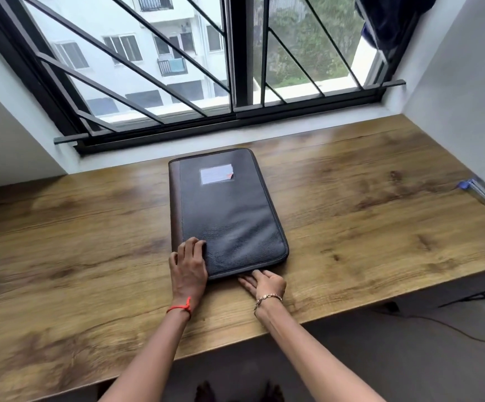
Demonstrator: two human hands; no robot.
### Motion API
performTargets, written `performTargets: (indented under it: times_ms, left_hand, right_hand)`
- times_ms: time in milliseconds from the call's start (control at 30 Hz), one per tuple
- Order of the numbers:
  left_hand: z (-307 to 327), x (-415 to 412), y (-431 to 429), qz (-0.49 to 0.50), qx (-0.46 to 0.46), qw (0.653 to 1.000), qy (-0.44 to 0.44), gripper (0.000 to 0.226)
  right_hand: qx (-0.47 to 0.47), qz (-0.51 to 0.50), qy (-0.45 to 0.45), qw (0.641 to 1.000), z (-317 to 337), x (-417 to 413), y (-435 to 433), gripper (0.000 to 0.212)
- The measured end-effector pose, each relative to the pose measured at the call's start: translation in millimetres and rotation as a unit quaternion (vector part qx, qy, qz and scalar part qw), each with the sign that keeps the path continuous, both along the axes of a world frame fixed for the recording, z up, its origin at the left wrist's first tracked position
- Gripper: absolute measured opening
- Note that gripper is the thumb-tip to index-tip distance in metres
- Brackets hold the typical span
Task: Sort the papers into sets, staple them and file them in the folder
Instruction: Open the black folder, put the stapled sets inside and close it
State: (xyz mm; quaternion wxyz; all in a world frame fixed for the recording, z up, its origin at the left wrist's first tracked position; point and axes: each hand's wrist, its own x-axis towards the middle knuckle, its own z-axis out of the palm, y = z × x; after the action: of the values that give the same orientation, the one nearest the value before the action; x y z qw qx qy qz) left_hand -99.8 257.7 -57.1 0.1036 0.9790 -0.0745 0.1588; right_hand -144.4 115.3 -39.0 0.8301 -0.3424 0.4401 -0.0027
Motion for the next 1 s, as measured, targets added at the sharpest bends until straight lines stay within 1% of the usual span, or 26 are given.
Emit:
performTargets:
  times_ms: [200,300,400,567,667,733,833,900,967,1000]
  left_hand:
    - [-0.4,-1.7,-6.6,-0.010,-0.027,0.999,0.036,0.047]
    - [3.2,-2.0,-11.3,-0.003,-0.059,0.996,0.063,0.056]
    - [5.6,-2.4,-12.1,0.008,-0.071,0.995,0.063,0.061]
    - [8.0,-3.2,-15.2,0.010,-0.062,0.996,0.065,0.061]
    - [8.7,-2.3,-16.9,0.008,-0.061,0.997,0.057,0.060]
    - [9.6,-0.6,-16.2,0.006,-0.063,0.997,0.041,0.058]
    - [11.3,4.6,-15.9,0.006,-0.063,0.998,-0.005,0.047]
    - [14.7,10.7,-18.5,0.012,-0.065,0.997,-0.025,0.037]
    - [21.5,17.2,-22.4,0.015,-0.052,0.998,-0.024,0.027]
    - [25.6,20.0,-24.7,0.017,-0.041,0.999,-0.017,0.026]
  right_hand:
    - [0.000,0.010,-0.005,1.000,5.2,-0.6,-27.2,0.030]
    - [-0.010,0.026,-0.009,1.000,5.8,0.0,-41.3,0.026]
    - [-0.021,0.044,-0.022,0.999,7.2,-1.1,-50.1,0.025]
    - [-0.032,0.075,-0.030,0.996,5.1,0.7,-63.0,0.027]
    - [-0.038,0.088,-0.035,0.995,3.0,2.0,-70.7,0.023]
    - [-0.042,0.096,-0.038,0.994,0.3,3.2,-74.7,0.020]
    - [-0.032,0.123,-0.043,0.991,1.2,3.9,-81.8,0.018]
    - [-0.021,0.161,-0.043,0.986,2.4,5.5,-90.1,0.017]
    - [-0.024,0.214,-0.039,0.976,5.2,9.5,-102.2,0.015]
    - [-0.033,0.242,-0.036,0.969,6.9,12.8,-109.3,0.014]
